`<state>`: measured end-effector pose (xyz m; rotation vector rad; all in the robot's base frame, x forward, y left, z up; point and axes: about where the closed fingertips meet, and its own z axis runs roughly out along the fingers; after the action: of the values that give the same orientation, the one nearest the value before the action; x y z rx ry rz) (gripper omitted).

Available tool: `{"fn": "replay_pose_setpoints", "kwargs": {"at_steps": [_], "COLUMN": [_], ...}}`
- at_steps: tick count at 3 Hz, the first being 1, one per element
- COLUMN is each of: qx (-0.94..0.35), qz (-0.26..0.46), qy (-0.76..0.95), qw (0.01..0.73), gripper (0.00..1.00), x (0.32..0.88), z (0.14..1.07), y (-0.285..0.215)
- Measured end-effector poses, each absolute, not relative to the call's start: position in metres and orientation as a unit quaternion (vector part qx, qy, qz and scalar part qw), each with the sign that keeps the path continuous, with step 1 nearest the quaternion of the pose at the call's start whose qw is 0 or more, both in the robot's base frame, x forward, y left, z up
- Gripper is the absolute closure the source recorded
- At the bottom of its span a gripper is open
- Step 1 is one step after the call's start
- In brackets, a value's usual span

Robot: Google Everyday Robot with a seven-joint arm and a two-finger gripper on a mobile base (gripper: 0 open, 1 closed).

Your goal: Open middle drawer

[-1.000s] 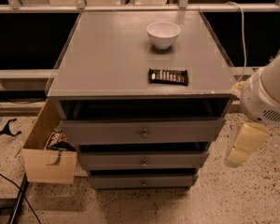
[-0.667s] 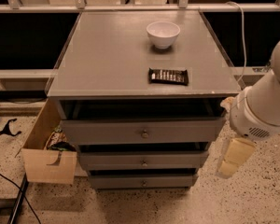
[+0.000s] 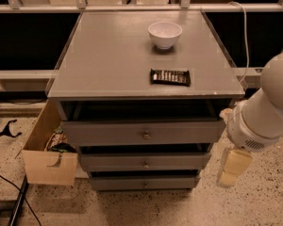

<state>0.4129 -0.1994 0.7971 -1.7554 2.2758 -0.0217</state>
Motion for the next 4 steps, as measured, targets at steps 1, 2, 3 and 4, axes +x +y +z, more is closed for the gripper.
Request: {"fn": "replay_pose_setpoints", "kwargs": {"at_steps": [1, 2, 3, 4], "qx": [-0.609, -0.61, -0.617, -0.621], "qz": [0.002, 0.008, 0.01, 0.009], "qy": [0.784, 0.782, 0.774, 0.772], "qw": [0.124, 0.128, 0.143, 0.138], "gripper": [0.0, 0.0, 0.0, 0.0], "x": [0.411, 0.412, 0.417, 0.418], "z": [0.735, 0.696, 0.642, 0.637], "y": [-0.199, -0.197, -0.191, -0.19]}}
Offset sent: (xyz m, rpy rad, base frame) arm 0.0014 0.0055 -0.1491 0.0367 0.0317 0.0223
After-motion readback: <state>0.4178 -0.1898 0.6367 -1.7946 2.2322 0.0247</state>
